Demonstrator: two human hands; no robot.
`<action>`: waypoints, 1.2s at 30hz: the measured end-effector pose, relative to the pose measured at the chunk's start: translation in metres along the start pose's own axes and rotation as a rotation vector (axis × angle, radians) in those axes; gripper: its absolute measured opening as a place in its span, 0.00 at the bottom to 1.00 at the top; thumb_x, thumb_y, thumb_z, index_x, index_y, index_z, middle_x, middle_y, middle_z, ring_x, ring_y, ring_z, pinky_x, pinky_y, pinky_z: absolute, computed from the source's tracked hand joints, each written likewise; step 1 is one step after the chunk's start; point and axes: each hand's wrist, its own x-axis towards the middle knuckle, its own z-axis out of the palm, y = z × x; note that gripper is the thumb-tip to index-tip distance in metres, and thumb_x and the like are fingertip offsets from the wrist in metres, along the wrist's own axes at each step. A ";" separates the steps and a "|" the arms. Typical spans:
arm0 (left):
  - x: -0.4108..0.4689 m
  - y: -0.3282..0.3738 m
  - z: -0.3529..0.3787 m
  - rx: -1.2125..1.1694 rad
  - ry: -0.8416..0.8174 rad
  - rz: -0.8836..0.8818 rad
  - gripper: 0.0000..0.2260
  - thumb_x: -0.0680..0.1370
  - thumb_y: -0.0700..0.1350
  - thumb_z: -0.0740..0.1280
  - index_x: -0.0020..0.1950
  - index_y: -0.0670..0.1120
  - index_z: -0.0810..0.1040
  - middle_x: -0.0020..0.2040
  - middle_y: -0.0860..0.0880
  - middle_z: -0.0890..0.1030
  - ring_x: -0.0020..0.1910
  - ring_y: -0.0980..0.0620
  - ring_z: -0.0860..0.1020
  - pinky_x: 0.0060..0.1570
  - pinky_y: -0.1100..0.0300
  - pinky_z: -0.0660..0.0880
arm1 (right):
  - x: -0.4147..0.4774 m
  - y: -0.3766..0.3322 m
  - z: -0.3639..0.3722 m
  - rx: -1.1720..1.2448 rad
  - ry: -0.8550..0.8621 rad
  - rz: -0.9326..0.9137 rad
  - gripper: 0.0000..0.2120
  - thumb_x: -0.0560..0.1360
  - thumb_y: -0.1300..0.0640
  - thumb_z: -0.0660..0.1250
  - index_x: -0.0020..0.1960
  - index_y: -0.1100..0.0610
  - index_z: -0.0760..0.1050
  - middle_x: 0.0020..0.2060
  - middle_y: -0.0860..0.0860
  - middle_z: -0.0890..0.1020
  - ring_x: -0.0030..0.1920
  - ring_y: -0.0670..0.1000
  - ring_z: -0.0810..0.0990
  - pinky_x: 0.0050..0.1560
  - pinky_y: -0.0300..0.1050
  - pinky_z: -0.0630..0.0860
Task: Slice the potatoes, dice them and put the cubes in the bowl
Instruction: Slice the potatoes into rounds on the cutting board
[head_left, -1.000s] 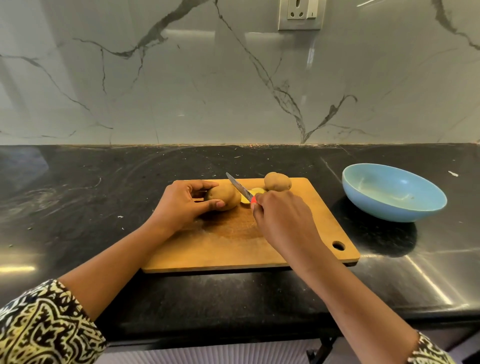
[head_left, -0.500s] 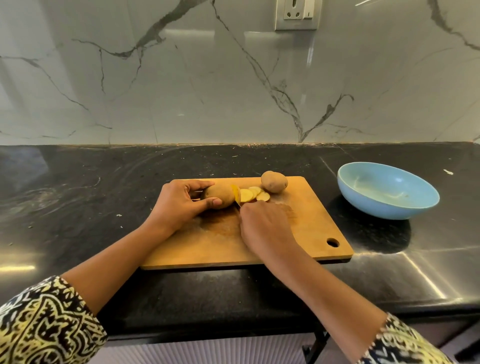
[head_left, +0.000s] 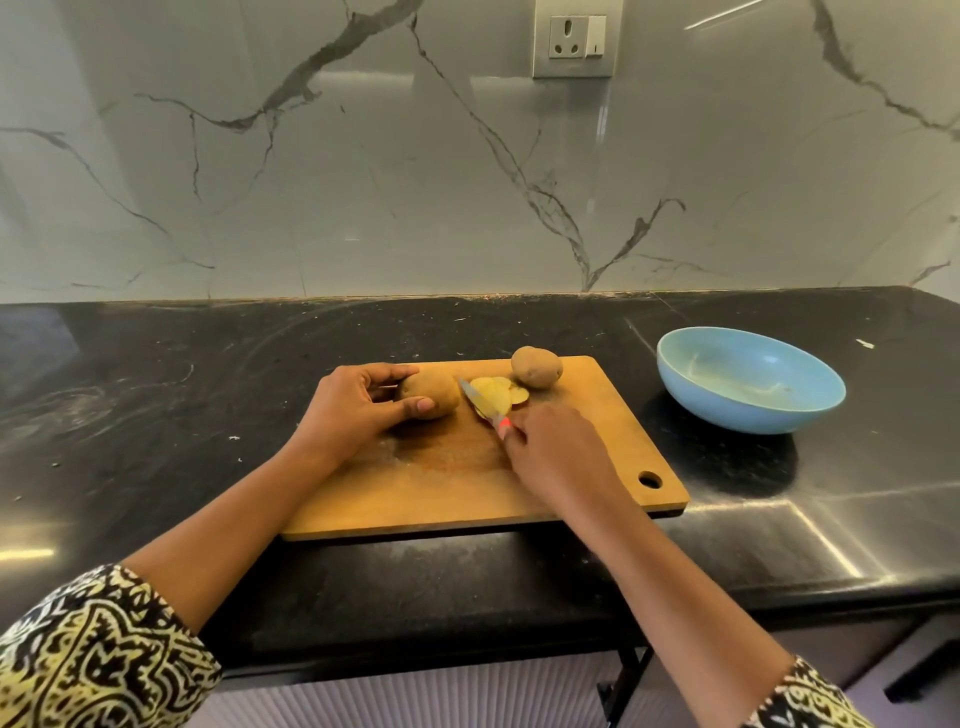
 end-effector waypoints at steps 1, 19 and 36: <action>0.000 0.000 0.000 -0.009 -0.005 -0.004 0.26 0.65 0.55 0.73 0.62 0.54 0.77 0.58 0.52 0.79 0.57 0.56 0.77 0.56 0.60 0.74 | 0.005 0.005 -0.002 0.111 -0.026 0.036 0.14 0.81 0.48 0.59 0.46 0.54 0.79 0.37 0.49 0.79 0.39 0.47 0.77 0.38 0.42 0.71; 0.000 0.002 -0.001 0.032 0.020 0.006 0.28 0.64 0.56 0.73 0.63 0.52 0.77 0.55 0.54 0.79 0.51 0.58 0.77 0.46 0.70 0.73 | -0.005 -0.001 -0.006 0.100 0.223 -0.151 0.18 0.81 0.49 0.58 0.70 0.49 0.71 0.50 0.48 0.82 0.43 0.44 0.73 0.39 0.38 0.67; -0.002 0.004 0.001 0.048 0.057 0.041 0.25 0.67 0.48 0.76 0.63 0.48 0.78 0.55 0.51 0.82 0.51 0.60 0.78 0.48 0.71 0.72 | 0.025 -0.018 -0.013 -0.055 0.110 -0.227 0.14 0.81 0.52 0.58 0.60 0.53 0.79 0.34 0.47 0.73 0.34 0.46 0.72 0.30 0.38 0.65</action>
